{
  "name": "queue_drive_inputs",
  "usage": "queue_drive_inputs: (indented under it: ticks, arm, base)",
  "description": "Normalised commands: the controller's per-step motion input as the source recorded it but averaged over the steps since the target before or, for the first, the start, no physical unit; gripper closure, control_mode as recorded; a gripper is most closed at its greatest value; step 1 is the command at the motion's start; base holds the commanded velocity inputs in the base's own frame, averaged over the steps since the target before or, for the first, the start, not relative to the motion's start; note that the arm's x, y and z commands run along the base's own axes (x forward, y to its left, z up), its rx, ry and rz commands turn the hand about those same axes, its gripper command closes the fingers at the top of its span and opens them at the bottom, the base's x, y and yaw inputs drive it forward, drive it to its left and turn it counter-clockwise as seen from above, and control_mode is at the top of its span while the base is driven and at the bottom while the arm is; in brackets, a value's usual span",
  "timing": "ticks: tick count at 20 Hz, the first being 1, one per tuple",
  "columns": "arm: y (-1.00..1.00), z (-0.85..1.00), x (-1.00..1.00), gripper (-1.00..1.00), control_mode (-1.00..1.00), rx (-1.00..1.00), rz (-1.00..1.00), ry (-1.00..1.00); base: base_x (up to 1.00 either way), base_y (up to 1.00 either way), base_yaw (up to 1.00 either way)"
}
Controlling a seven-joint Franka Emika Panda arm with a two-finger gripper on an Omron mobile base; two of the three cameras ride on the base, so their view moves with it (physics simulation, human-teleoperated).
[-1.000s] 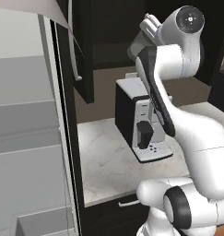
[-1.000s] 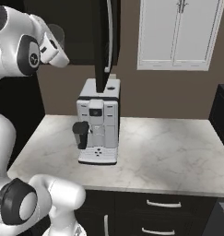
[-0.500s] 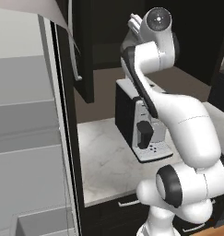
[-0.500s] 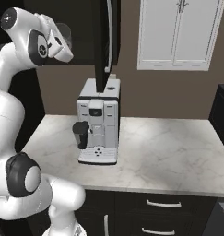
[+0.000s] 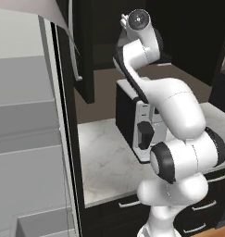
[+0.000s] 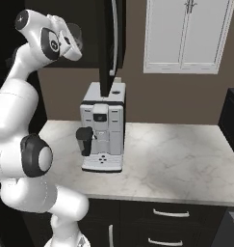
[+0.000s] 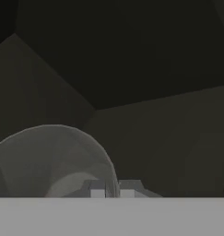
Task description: Move the glass cup from next to the sink to the open cabinet. Then, move the bowl with the corn to the fridge to clear the area for faucet cleaning.
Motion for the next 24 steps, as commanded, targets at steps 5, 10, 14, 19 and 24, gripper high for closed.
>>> queue_drive_inputs:
  ticks: [5, 10, 14, 19, 24]
  arm:
    - [0.0, -0.36, 0.55, 1.0, -1.0, -0.01, -0.03, 0.16]
    - [0.0, -0.26, 0.5, 1.0, -1.0, 0.0, -0.01, 0.15]
    - [0.0, -0.03, 0.18, -1.0, -1.0, -0.01, -0.01, 0.0]
    - [0.0, 0.01, 0.0, -1.0, -1.0, 0.0, -0.02, -0.15]
    - [0.0, 0.12, -0.69, -1.0, -1.0, 0.0, 0.0, -0.29]
  base:
    - [0.0, 0.0, 0.0]
    - [0.0, 0.0, 0.0]
    - [0.0, 0.0, 0.0]
    - [0.0, 0.0, 0.0]
    - [0.0, 0.0, 0.0]
